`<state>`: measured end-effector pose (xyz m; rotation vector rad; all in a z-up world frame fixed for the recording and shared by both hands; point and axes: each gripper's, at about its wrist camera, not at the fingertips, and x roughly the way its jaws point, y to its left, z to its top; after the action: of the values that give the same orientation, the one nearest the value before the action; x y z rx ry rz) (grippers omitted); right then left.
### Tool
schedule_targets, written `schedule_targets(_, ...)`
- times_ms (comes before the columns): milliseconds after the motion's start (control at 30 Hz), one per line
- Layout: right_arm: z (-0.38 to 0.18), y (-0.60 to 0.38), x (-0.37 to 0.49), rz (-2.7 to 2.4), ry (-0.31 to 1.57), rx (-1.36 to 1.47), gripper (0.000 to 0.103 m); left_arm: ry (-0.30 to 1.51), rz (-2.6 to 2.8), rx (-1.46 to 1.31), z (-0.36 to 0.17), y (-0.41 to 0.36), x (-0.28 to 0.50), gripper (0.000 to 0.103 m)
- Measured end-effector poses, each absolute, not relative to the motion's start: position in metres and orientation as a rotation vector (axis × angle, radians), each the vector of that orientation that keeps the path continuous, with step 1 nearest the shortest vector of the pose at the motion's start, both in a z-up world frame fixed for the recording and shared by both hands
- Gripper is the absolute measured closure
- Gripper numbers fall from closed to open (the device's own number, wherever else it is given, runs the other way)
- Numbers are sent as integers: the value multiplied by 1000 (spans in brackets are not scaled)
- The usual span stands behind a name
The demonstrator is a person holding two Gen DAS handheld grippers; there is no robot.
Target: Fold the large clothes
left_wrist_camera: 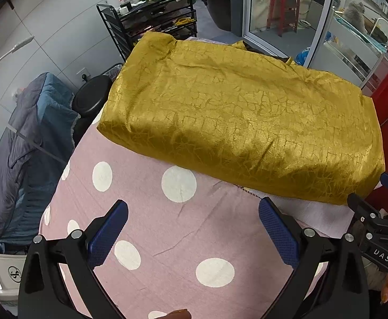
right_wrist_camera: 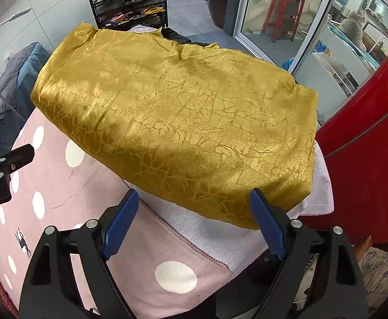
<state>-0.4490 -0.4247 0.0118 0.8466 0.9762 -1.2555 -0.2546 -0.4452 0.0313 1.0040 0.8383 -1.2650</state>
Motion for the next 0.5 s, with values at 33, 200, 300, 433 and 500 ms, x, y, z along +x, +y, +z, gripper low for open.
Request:
schedule_targets(33, 12, -425, -449, -1255, 976, 848, 19, 839, -1265, 1005, 31, -445, -255, 6)
schedule_targets(200, 11, -424, -449, -1255, 980, 847, 19, 835, -1266, 1013, 30, -445, -256, 6)
schedule_targets(300, 11, -424, -449, -1254, 982, 847, 19, 837, -1268, 1016, 30, -445, -256, 6)
schedule_targets(433, 11, -424, -449, -1255, 981, 847, 19, 837, -1269, 1018, 30, -446, -256, 6)
schedule_targets(500, 11, -424, -449, -1255, 981, 846, 19, 840, -1270, 1019, 29, -446, -257, 6)
